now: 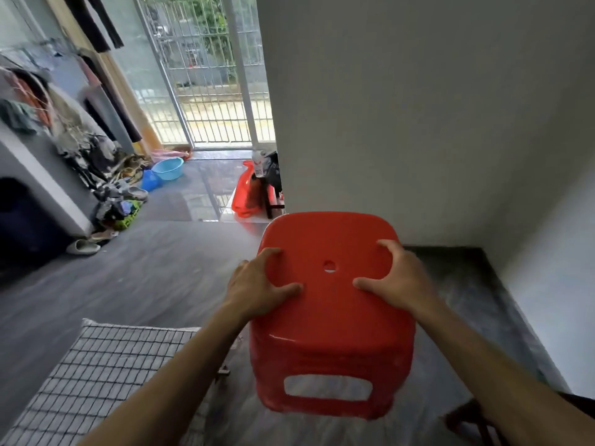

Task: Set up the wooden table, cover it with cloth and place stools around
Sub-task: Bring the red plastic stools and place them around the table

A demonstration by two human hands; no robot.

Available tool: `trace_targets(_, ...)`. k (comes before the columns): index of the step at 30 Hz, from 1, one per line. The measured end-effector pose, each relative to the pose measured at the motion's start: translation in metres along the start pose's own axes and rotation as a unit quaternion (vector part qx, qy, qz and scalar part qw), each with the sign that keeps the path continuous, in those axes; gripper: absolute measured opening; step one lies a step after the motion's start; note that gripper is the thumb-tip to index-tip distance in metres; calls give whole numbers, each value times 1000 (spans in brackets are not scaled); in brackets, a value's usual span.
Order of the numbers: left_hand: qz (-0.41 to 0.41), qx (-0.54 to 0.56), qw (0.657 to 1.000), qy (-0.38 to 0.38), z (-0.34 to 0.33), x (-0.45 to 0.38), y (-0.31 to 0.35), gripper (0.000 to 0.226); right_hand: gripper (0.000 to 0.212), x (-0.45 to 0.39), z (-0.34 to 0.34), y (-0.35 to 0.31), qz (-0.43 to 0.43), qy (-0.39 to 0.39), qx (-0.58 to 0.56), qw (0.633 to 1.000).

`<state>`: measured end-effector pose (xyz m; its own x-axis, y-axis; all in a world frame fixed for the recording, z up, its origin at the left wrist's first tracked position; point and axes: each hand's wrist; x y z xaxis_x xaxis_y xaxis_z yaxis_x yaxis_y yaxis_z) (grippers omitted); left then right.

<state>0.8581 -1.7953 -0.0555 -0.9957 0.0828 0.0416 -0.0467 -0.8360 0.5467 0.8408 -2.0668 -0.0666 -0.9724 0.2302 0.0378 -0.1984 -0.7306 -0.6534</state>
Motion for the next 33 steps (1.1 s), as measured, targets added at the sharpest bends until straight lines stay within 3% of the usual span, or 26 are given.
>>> trace_targets(7,35,14,998,48,11,-110,-15,83,121,-126,-14,-45,53,-27,15,998)
trace_targets(12,57,31,997,48,20,-193,-61,84,130,-216,-58,-90,63,-54,54,995)
trace_targets(18,108,52,991,61,51,-270,-130,91,131,-312,-129,-157,88,-87,74,990)
trace_targets(25,186,64,973,121,83,-321,-220,93,109,-384,-220,-239,161,-151,71,973)
trace_targets(33,303,54,932,191,102,-386,-317,97,114,-480,-359,-312,223,-250,57,941)
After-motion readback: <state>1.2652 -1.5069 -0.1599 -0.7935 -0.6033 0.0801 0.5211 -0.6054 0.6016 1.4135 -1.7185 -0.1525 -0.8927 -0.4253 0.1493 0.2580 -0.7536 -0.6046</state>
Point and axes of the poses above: each hand's wrist, its own x-axis away from the middle knuckle, its own z-axis out of the back of the hand, y = z × x
